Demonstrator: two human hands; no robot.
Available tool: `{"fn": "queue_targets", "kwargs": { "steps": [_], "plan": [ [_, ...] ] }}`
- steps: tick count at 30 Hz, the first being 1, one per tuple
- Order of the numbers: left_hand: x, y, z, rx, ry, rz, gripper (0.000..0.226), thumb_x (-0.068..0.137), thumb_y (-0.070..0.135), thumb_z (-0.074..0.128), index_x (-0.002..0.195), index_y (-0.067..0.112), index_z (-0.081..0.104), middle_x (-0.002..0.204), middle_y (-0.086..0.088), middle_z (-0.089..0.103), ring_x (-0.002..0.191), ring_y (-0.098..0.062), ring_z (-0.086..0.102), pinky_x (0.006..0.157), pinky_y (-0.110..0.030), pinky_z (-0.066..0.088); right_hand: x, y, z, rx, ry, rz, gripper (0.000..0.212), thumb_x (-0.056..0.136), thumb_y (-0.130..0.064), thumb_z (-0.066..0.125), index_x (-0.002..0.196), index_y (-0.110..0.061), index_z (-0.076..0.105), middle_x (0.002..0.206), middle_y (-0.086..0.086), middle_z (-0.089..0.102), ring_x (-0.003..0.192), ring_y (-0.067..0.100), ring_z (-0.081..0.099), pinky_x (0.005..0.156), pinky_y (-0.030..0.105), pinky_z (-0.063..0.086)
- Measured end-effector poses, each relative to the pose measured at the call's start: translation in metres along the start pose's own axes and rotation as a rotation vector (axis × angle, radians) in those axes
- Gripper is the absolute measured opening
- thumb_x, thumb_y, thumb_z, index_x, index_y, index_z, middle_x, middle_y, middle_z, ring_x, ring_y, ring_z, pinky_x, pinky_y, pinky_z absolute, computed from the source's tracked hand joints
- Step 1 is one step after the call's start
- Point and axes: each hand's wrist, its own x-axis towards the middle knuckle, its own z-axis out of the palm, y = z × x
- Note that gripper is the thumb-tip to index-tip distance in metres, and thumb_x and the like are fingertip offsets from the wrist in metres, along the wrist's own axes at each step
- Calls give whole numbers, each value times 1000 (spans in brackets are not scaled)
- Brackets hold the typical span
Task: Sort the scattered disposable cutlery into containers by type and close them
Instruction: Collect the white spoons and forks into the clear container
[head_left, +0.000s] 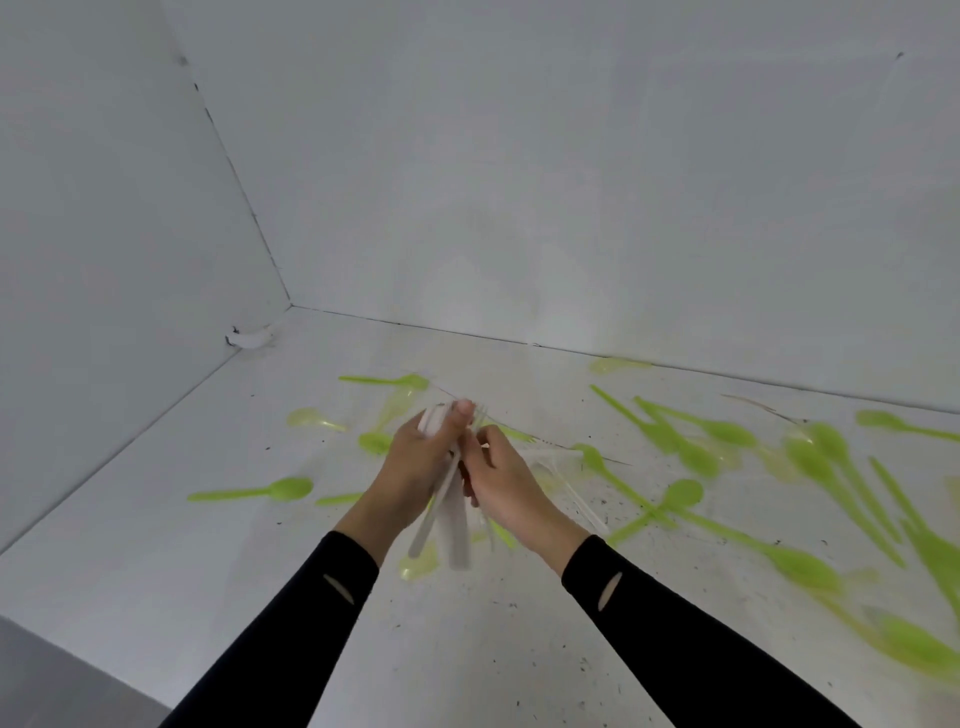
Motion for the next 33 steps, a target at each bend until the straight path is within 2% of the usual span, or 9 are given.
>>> {"fn": "queue_targets", "kwargs": {
  "steps": [4,6,9,12,16,19,24,30,33],
  "plan": [
    [9,-17,-5,-87,-69,-91,30,96,27,61,104,-1,67,93,-20,70,83,-31,69,71,-37,58,4,-1,-22,-354,-128,37,46,102,-50,36,83,-11,53,76,4,61,62,15,59,56,18,45],
    [13,-24,-6,-192,-46,-117,29,100,22,54,108,-4,64,103,-20,71,94,-32,70,74,-39,59,6,-2,-30,-464,-228,43,60,102,-55,29,90,-6,61,88,10,68,78,20,65,70,25,47],
    [18,-21,-6,-319,54,-94,22,101,19,52,103,-1,59,93,-18,72,80,-28,71,69,-36,60,17,5,-41,-396,-53,43,62,102,-54,29,93,-7,69,93,6,68,85,18,61,74,30,44],
    [27,-16,-16,-284,81,-48,21,101,21,52,98,2,60,84,-12,71,74,-28,69,72,-38,57,37,31,-61,-635,138,-15,31,101,-35,46,115,-11,59,115,7,56,109,25,51,85,30,40],
    [37,-11,-29,-102,-42,-32,29,100,26,53,106,-2,62,86,-9,70,76,-23,69,70,-33,56,52,57,-77,-1000,9,151,57,95,-34,55,145,-19,33,137,11,44,127,31,39,103,38,34],
    [45,-6,-30,-130,-57,-29,24,102,20,49,106,-3,59,102,-12,73,86,-24,72,74,-34,59,57,67,-77,-1045,57,102,48,95,-32,51,141,-20,41,134,8,50,124,29,44,102,37,33],
    [56,5,-40,-179,-48,-35,12,99,14,55,108,7,60,83,-9,67,80,-28,72,73,-35,59,54,70,-78,-912,101,79,38,92,-23,51,130,-18,54,124,3,57,115,24,50,98,34,33],
    [75,-4,-45,425,-55,156,10,89,23,71,90,14,72,67,-4,64,58,-17,60,66,-29,49,52,63,-78,-478,173,180,35,76,-11,63,109,-21,57,100,-4,60,92,21,61,83,38,52],
    [90,-25,-39,982,-218,356,14,85,22,74,98,16,74,91,2,69,83,-14,64,76,-20,44,50,60,-79,-353,153,222,37,78,-7,62,110,-22,52,92,-5,58,83,20,60,68,34,52]
  ]
}}
